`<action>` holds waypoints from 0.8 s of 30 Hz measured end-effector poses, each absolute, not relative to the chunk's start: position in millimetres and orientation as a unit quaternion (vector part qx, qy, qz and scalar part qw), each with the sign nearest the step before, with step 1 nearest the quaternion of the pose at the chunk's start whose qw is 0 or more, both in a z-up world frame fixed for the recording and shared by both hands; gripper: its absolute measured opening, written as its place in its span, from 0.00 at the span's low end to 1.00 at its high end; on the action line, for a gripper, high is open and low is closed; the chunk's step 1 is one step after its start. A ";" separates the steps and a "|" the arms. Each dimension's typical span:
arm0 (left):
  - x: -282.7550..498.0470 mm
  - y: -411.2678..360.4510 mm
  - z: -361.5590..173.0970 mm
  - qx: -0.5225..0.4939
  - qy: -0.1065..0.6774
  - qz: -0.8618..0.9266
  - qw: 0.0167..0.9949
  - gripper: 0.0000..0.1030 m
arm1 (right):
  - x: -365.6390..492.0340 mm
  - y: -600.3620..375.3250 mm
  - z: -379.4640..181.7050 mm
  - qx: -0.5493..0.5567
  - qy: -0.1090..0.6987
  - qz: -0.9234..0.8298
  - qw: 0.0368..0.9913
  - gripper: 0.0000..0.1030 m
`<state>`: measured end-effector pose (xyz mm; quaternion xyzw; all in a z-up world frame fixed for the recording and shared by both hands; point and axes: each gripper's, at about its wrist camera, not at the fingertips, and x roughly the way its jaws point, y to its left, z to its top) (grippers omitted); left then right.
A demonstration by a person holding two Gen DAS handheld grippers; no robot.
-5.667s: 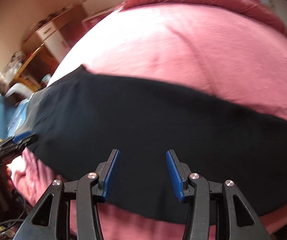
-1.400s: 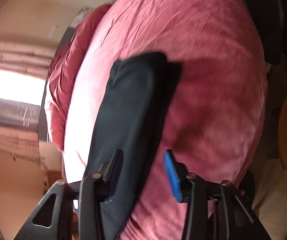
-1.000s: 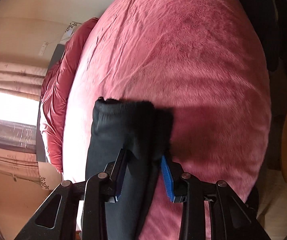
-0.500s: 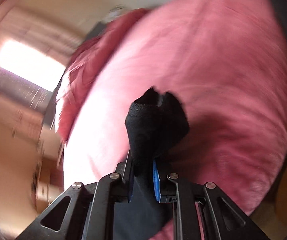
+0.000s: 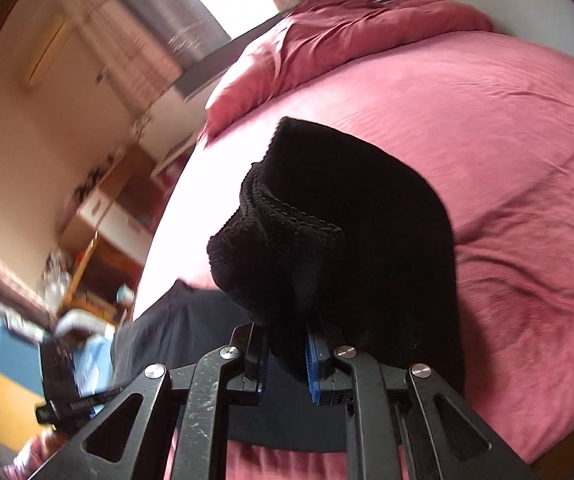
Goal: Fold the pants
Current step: 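Grasp and lift the black pants cuff with the right tool, then close the left tool on the cuff while the right tool releases it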
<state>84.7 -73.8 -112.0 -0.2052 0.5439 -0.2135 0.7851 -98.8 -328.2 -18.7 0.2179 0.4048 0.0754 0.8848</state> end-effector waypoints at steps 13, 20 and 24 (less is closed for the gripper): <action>100.2 -70.3 -119.6 -0.289 0.559 -0.239 0.740 0.54 | -83.5 -207.9 -106.2 0.058 0.514 0.129 0.846 0.20; 110.9 -85.8 -123.4 -0.309 0.575 -0.260 0.712 0.65 | -108.5 -210.6 -93.6 0.099 0.515 0.187 0.831 0.51; 109.2 -94.9 -128.0 -0.312 0.589 -0.264 0.697 0.67 | -132.2 -225.2 -90.0 0.106 0.516 0.173 0.832 0.51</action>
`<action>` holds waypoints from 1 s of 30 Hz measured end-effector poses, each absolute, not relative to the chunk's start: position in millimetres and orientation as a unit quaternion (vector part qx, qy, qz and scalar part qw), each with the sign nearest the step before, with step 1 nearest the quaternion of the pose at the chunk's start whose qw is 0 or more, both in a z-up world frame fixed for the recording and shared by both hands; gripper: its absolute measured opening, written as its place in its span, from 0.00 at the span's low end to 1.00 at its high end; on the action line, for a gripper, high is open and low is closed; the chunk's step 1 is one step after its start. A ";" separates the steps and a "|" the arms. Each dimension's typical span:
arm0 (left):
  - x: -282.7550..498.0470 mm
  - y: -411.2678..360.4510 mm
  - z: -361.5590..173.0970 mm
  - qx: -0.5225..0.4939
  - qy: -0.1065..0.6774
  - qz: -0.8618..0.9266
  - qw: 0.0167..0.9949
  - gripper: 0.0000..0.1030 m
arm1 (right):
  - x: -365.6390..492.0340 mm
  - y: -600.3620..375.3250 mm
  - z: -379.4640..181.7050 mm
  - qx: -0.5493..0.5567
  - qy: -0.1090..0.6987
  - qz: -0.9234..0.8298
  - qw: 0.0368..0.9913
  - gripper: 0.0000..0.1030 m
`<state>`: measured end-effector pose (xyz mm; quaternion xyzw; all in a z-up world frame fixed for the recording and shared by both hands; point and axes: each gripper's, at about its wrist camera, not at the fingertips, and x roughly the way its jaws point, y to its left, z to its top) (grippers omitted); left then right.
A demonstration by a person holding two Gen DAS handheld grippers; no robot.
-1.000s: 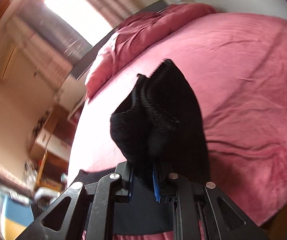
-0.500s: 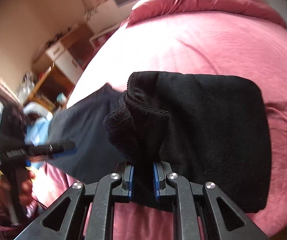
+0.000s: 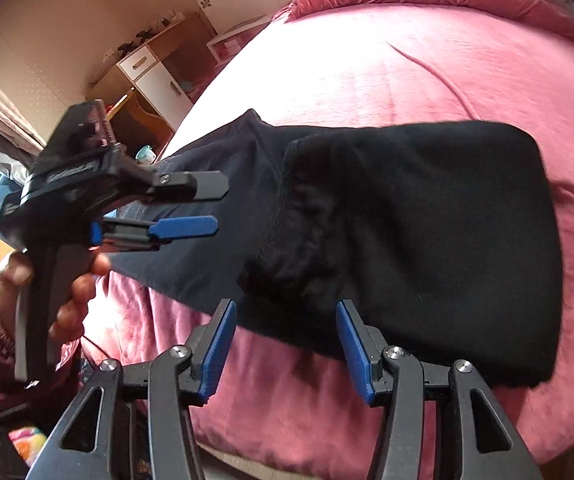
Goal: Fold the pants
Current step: 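Close the left tool on the cuff while the right tool releases it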
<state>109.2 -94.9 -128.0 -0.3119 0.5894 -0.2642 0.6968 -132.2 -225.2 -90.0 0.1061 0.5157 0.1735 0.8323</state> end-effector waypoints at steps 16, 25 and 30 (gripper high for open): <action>105.0 -151.4 -136.6 -0.224 0.626 -0.270 0.697 0.19 | -201.9 -362.5 -92.8 0.198 0.526 -0.044 0.826 0.59; 105.8 -140.9 -42.9 -0.268 0.531 -0.349 0.725 0.15 | -175.9 -339.7 -102.2 0.184 0.522 -0.042 0.832 0.68; 99.1 -129.3 -0.7 -0.270 0.486 -0.371 0.744 0.15 | -161.0 -345.9 -98.4 0.199 0.487 -0.094 0.845 0.61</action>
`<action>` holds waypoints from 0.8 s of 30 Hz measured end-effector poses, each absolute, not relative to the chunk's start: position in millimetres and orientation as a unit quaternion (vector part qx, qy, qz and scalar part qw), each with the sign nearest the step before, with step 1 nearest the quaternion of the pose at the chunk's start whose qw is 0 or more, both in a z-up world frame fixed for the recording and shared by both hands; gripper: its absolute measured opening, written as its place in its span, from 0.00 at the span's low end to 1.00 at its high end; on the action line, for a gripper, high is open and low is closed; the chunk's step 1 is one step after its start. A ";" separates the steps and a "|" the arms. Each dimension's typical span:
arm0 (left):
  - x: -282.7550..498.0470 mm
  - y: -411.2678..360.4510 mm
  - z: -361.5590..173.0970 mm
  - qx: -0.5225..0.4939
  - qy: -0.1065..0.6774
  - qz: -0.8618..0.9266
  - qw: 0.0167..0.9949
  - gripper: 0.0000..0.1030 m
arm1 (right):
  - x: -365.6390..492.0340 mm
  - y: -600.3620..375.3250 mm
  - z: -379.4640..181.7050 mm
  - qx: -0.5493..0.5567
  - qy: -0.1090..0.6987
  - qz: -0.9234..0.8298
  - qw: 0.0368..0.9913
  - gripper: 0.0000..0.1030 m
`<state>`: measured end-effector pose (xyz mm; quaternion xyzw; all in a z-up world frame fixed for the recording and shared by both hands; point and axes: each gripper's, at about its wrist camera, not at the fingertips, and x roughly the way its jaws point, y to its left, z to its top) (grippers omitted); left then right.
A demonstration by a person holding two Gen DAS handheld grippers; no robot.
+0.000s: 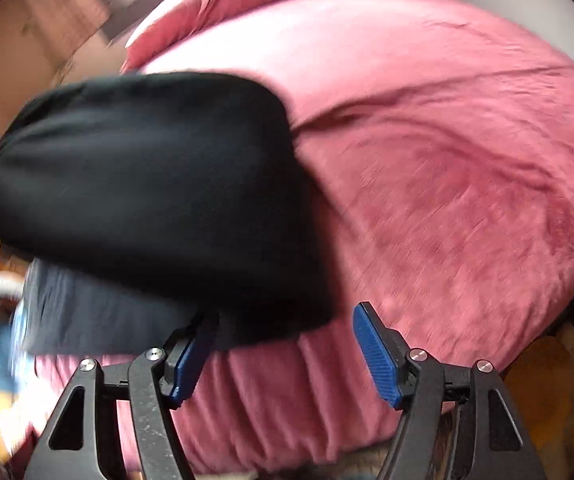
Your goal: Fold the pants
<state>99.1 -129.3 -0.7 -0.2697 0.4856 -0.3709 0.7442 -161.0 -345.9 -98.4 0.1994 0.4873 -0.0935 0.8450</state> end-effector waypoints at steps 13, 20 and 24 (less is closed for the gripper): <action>80.6 -60.5 -122.2 -0.267 0.589 -0.245 0.722 0.17 | -154.9 -330.7 -116.8 0.154 0.547 -0.074 0.819 0.55; 80.9 -20.4 -120.9 -0.336 0.571 -0.241 0.709 0.38 | -186.5 -331.4 -86.1 0.111 0.567 -0.019 0.816 0.58; 95.4 -2.2 -115.0 -0.368 0.555 -0.231 0.709 0.44 | -181.9 -345.4 -58.3 0.162 0.524 -0.006 0.836 0.68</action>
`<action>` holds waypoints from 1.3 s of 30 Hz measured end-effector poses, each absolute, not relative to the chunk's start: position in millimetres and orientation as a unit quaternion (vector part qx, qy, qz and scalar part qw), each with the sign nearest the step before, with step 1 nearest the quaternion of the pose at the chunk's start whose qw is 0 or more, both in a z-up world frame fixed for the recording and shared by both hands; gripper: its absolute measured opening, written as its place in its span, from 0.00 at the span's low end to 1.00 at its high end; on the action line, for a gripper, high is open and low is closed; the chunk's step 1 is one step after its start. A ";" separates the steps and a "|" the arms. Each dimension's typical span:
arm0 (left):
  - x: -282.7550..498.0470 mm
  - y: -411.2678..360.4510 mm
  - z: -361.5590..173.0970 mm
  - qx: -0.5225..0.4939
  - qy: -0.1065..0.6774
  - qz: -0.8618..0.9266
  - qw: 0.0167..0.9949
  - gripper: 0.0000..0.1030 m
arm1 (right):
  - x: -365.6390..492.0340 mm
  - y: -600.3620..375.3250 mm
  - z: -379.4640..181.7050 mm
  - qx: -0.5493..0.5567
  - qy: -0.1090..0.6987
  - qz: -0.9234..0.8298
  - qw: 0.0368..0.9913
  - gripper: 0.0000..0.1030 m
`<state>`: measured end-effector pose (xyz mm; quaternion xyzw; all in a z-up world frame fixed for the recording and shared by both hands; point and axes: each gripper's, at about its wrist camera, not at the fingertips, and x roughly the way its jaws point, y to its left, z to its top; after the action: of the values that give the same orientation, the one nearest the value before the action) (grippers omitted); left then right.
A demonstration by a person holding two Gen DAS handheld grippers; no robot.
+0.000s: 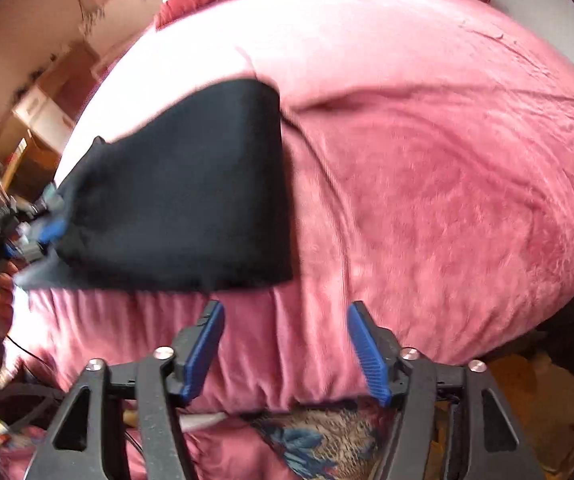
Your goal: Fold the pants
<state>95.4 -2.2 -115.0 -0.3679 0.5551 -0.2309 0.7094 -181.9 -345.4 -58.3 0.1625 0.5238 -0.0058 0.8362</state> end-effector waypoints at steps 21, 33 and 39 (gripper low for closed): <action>104.7 -31.5 -98.5 -0.286 0.523 -0.263 0.758 0.13 | -19.6 -347.4 -99.7 0.272 0.501 -0.003 0.822 0.51; 97.6 -38.7 -105.2 -0.187 0.559 -0.178 0.788 0.29 | -16.0 -336.0 -97.0 0.198 0.506 -0.044 0.838 0.67; 75.1 -18.9 -84.6 -0.168 0.544 -0.139 0.810 0.30 | -39.2 -310.5 -66.4 0.105 0.475 -0.075 0.870 0.67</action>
<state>75.1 -18.9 -84.6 -0.1678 0.5444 -0.1390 0.8100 -39.2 -310.5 -66.4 0.1050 0.4753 -0.0754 0.8703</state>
